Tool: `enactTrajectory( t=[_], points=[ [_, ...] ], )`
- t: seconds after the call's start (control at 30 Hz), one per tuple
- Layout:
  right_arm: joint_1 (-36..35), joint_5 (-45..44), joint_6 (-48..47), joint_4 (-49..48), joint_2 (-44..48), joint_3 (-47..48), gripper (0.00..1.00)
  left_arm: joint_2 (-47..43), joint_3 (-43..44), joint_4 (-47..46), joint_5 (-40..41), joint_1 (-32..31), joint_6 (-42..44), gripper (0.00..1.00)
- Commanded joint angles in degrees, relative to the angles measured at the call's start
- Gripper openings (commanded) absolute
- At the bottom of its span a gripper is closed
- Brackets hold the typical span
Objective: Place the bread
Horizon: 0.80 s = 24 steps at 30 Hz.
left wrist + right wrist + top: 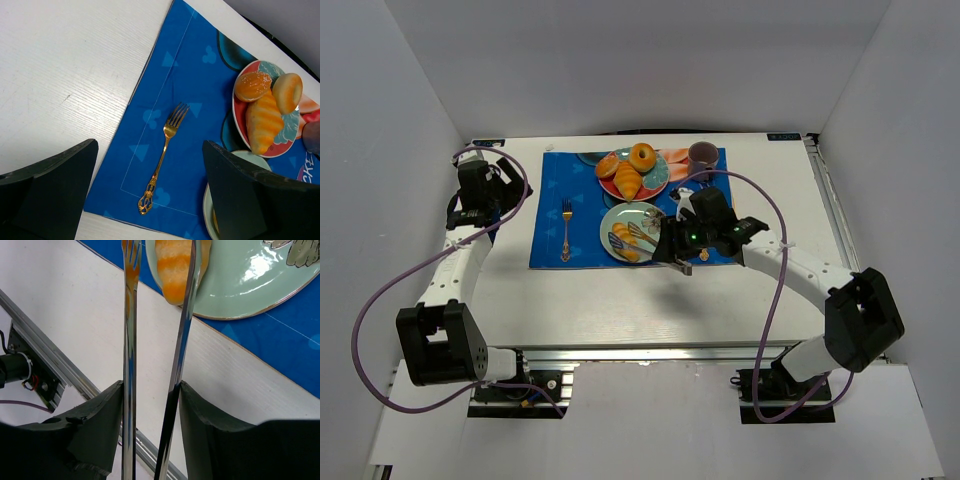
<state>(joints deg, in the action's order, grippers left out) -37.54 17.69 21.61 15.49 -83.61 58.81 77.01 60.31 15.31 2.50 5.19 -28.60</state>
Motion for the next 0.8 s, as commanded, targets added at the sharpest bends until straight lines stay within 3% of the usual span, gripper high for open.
enactTrajectory(
  t=[0.0,0.4,0.77],
  points=[
    [-0.3,-0.6,-1.0,-0.4,2.7,3.3,0.52,-2.5,-1.0,-1.1,-0.7,0.3,-0.5,0.96],
    [-0.3,-13.4,-1.2,-3.1,3.1,7.5,0.54,-2.7,-1.3,-1.0,-0.8,0.3,-0.6,0.97],
    [-0.1,-20.1,1.5,-7.8,-8.9,16.1,0.54,-1.7,-0.2,-1.0,-1.2,0.4,-0.3,0.97]
  ],
)
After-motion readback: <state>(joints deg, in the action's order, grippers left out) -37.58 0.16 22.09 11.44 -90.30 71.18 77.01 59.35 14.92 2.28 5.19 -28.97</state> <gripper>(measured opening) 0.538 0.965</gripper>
